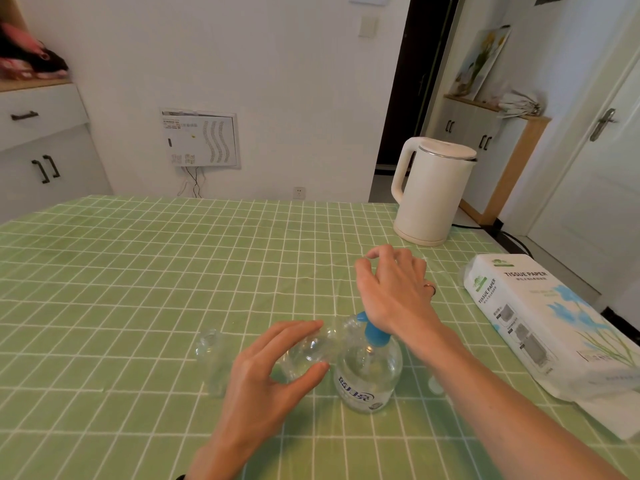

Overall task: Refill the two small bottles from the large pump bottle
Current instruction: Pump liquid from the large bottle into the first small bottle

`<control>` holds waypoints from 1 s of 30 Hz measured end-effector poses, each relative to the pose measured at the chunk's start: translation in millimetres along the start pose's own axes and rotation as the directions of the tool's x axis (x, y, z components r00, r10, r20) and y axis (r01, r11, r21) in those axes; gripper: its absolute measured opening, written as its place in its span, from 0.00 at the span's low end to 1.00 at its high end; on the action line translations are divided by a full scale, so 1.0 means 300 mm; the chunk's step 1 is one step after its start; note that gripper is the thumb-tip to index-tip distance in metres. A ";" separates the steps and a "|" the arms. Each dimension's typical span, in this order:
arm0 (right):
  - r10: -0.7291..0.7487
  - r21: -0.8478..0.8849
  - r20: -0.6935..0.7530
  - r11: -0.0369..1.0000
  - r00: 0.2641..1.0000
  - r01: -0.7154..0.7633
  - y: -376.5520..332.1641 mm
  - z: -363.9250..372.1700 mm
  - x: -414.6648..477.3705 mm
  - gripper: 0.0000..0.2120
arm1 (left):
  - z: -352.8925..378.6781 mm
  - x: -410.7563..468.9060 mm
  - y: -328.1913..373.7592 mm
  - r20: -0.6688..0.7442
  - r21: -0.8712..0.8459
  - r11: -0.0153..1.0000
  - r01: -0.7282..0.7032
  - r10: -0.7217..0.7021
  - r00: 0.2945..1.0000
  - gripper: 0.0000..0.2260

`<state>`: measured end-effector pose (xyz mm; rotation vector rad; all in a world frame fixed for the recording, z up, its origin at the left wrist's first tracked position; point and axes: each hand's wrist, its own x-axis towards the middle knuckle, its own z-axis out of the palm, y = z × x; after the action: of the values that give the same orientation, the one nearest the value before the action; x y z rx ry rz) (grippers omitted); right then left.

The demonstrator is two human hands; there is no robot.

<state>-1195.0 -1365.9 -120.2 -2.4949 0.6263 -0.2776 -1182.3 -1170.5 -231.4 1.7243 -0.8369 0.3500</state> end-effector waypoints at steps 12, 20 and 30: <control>0.011 -0.067 0.048 0.998 0.999 -0.008 0.005 0.014 0.004 0.16 | -0.001 0.003 0.014 0.009 0.007 1.000 0.007 -0.007 1.000 0.21; 0.010 -0.021 0.012 1.000 1.000 -0.010 0.000 -0.001 0.007 0.18 | -0.002 0.001 0.014 0.012 -0.001 1.000 0.012 -0.012 1.000 0.21; 0.029 -0.063 0.068 0.998 0.997 -0.025 0.004 0.010 0.001 0.18 | 0.001 0.000 0.008 0.015 -0.004 1.000 0.016 -0.016 1.000 0.21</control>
<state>-1194.3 -1365.6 -123.4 -2.5415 0.6493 -0.1630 -1184.1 -1171.0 -229.8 1.7302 -0.8337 0.3247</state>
